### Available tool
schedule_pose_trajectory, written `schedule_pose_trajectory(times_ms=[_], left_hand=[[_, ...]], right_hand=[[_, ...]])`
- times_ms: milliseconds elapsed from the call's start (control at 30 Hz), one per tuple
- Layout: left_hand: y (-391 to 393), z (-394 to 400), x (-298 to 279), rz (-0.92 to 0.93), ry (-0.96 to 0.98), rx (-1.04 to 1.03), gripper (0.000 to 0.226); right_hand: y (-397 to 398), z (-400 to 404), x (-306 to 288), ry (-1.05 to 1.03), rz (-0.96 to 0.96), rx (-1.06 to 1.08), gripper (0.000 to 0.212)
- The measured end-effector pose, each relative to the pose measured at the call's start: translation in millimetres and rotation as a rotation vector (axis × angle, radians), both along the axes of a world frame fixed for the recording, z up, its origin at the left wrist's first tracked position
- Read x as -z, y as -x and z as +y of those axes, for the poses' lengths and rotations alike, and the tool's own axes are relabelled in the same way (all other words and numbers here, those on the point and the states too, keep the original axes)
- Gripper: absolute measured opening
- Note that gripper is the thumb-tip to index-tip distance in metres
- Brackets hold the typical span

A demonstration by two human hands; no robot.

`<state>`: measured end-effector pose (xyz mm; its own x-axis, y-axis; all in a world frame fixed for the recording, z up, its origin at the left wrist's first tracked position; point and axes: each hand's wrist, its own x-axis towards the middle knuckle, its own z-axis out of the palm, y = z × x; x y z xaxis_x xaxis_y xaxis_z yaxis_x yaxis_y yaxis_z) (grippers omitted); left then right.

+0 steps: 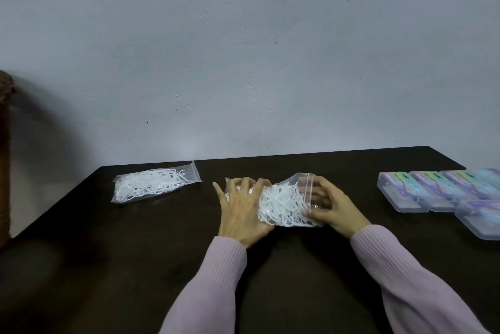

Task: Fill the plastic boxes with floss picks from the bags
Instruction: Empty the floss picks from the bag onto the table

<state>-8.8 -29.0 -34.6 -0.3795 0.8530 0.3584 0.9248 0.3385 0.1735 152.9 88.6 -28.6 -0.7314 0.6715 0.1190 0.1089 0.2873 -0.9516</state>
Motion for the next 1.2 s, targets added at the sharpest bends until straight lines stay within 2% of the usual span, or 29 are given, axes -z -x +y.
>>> schedule_pose_trajectory(times_ms=[167, 267, 367, 433, 533, 667, 767, 933, 1067, 1200], left_hand=[[-3.8, 1.7, -3.2, 0.052, -0.069, -0.013, 0.064], [-2.0, 2.1, -0.8, -0.012, -0.236, -0.005, 0.067], [2.8, 4.2, 4.6, -0.056, -0.374, 0.025, 0.081], [0.6, 3.5, 3.0, -0.030, -0.339, 0.013, 0.090], [-0.1, 4.0, 3.2, 0.014, -0.327, 0.035, 0.089], [1.8, 7.0, 8.9, 0.082, -0.384, 0.051, 0.089], [0.6, 8.3, 9.5, 0.113, -0.394, 0.033, 0.090], [-1.0, 6.0, 7.0, 0.062, -0.381, 0.016, 0.083], [-3.7, 3.1, 0.4, -0.013, -0.338, 0.010, 0.078], [-0.5, 2.1, -0.9, -0.037, -0.320, -0.006, 0.079]], right_hand=[[1.2, -7.9, -4.0, -0.079, 0.085, 0.014, 0.057], [1.9, -10.2, -7.0, -0.097, 0.150, 0.023, 0.059], [2.0, -9.5, -8.1, -0.078, 0.216, 0.042, 0.062], [2.3, -8.4, -6.6, -0.083, 0.171, 0.045, 0.061], [3.3, -7.8, -3.3, -0.172, 0.034, 0.078, 0.063], [4.7, -6.8, -3.4, -0.358, -0.088, 0.146, 0.048], [4.2, -6.7, -1.8, -0.373, -0.159, 0.121, 0.043], [4.1, -11.9, -0.8, -0.322, -0.143, 0.053, 0.041], [2.1, -11.5, -3.2, -0.340, -0.150, 0.111, 0.035], [1.6, -13.0, -6.0, -0.270, -0.095, 0.119, 0.029]])
